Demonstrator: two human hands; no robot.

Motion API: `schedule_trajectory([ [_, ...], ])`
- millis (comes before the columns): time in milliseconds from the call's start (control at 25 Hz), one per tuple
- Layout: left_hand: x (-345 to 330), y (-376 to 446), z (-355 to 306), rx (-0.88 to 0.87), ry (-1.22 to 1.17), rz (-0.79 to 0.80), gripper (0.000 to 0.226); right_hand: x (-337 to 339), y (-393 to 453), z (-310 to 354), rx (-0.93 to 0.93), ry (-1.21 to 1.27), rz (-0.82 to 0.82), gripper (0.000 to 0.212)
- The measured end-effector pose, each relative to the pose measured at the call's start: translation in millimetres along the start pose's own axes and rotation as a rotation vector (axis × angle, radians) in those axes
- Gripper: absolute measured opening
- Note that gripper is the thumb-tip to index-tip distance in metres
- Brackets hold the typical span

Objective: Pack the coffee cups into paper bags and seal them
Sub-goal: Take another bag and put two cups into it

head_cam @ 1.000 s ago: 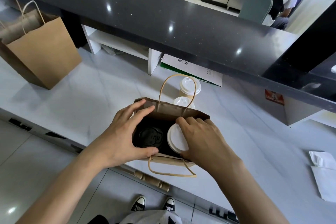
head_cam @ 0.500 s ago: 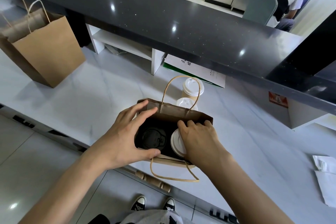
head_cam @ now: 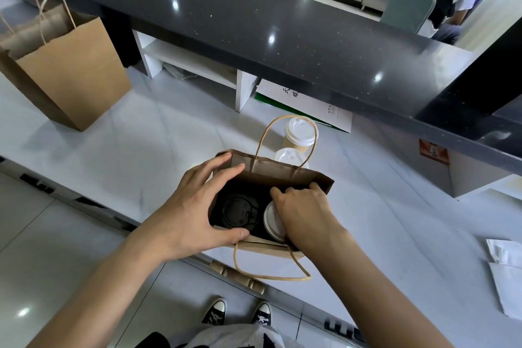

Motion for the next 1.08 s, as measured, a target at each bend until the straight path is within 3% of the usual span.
schedule_trajectory([
  [320,0.1,-0.1,0.6,-0.008,-0.018,-0.003,0.107,-1.4,1.6,-0.2,-0.042,0.032,0.000,0.049],
  [480,0.2,0.7,0.3,-0.001,-0.023,0.015,0.107,-3.9,-10.2,-4.9,-0.081,0.143,-0.077,0.060],
  [600,0.5,0.9,0.6,-0.003,-0.034,0.019,0.106,0.0,-22.4,-11.1,-0.085,0.325,-0.244,0.057],
  [760,-1.2,1.8,3.9,-0.039,-0.054,-0.003,0.105,-1.8,-53.3,-19.9,-0.271,0.477,-0.607,0.028],
  [880,-1.3,3.5,3.3,-0.066,-0.060,0.002,0.106,-22.0,-73.2,-25.6,-0.507,0.627,-0.559,0.028],
  [1080,-2.3,6.6,2.3,-0.137,-0.047,0.018,0.105,-29.5,-89.8,-23.2,-0.631,0.865,-0.489,0.043],
])
Point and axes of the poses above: each hand's wrist, its own y-axis towards the middle knuckle, its own x-axis out of the back of the hand, z = x × y, the point moved 2 cm from there along y, towards the middle knuckle, and after that the axes turned 8 degrees about -z, right-handed, at the moved point
